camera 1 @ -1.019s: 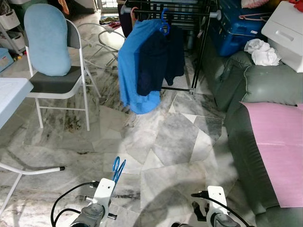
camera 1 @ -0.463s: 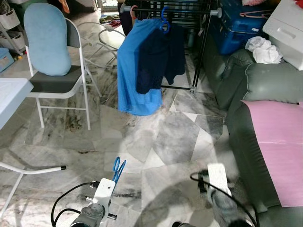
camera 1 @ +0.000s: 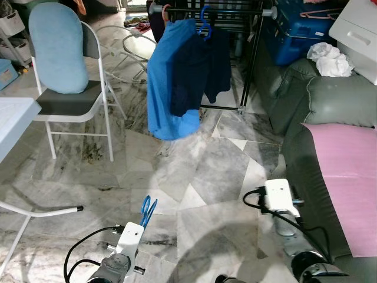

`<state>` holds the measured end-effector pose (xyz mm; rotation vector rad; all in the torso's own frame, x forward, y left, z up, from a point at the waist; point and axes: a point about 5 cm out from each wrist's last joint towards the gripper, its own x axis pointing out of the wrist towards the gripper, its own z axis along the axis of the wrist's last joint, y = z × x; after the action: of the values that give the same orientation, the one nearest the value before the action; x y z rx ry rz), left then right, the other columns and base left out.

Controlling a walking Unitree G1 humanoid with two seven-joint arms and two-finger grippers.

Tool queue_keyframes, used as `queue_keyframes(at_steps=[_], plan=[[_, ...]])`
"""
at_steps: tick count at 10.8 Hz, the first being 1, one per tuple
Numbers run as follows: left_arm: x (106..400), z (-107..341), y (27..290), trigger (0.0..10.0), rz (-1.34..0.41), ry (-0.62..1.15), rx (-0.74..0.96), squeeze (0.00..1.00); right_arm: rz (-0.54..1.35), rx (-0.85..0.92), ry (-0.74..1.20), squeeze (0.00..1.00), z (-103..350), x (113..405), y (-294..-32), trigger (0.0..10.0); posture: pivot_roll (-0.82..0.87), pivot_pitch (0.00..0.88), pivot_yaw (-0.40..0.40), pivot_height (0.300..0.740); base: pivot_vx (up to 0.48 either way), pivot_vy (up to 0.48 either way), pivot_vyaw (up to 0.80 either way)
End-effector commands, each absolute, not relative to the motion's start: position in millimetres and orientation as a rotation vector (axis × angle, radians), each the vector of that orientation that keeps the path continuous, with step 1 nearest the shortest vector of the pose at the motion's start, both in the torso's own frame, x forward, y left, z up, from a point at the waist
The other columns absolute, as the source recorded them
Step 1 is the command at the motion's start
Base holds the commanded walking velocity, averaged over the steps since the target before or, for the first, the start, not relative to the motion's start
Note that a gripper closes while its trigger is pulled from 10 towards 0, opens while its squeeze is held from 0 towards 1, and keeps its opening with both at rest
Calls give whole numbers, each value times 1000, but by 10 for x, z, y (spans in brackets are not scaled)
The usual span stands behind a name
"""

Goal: Hang hanger

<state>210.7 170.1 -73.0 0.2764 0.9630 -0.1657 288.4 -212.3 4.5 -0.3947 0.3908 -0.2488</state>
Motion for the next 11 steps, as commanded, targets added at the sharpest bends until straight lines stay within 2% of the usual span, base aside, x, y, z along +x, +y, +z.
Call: queue_keyframes(at_steps=[1, 2, 3, 4, 5, 7, 8, 9, 11], plan=[[2077, -742, 1745, 10000, -163, 971, 288, 0, -263, -393, 367, 1000, 78, 2899, -2149, 10000, -37, 82, 44, 740, 0, 0, 0], [2075, -743, 1750, 10000, -165, 971, 291, 0, -256, -394, 353, 1000, 104, 2925, -2139, 10000, -37, 83, 47, 740, 0, 0, 0], [2074, -743, 1751, 10000, -168, 971, 294, 0, -254, -398, 343, 1000, 119, 2938, -2136, 1176, -40, 83, 49, 740, 0, 0, 0], [2073, -743, 1755, 10000, -170, 971, 296, 0, -253, -408, 340, 847, 120, 2938, -2131, 0, -40, 83, 50, 740, 0, 0, 0], [2071, -744, 1758, 10000, -171, 972, 297, 0, -246, -399, 344, 0, 113, 2936, -2120, 0, -41, 84, 51, 740, 0, 0, 0], [2069, -744, 1765, 10000, -173, 973, 297, 0, -216, -382, 359, 0, 90, 2932, -2086, 0, -41, 85, 51, 740, 0, 0, 0], [2068, -744, 1768, 10000, -173, 973, 298, 0, -207, -378, 357, 0, 89, 2933, -2073, 8667, -42, 85, 51, 740, 0, 0, 0], [2067, -744, 1771, 10000, -173, 974, 298, 0, -208, -356, 349, 0, 94, 2935, -2068, 0, -42, 85, 51, 740, 0, 0, 0], [2067, -744, 1779, 10000, -173, 975, 297, 0, -199, -349, 358, 0, 83, 2932, -2055, 0, -41, 85, 51, 740, 0, 0, 0]])
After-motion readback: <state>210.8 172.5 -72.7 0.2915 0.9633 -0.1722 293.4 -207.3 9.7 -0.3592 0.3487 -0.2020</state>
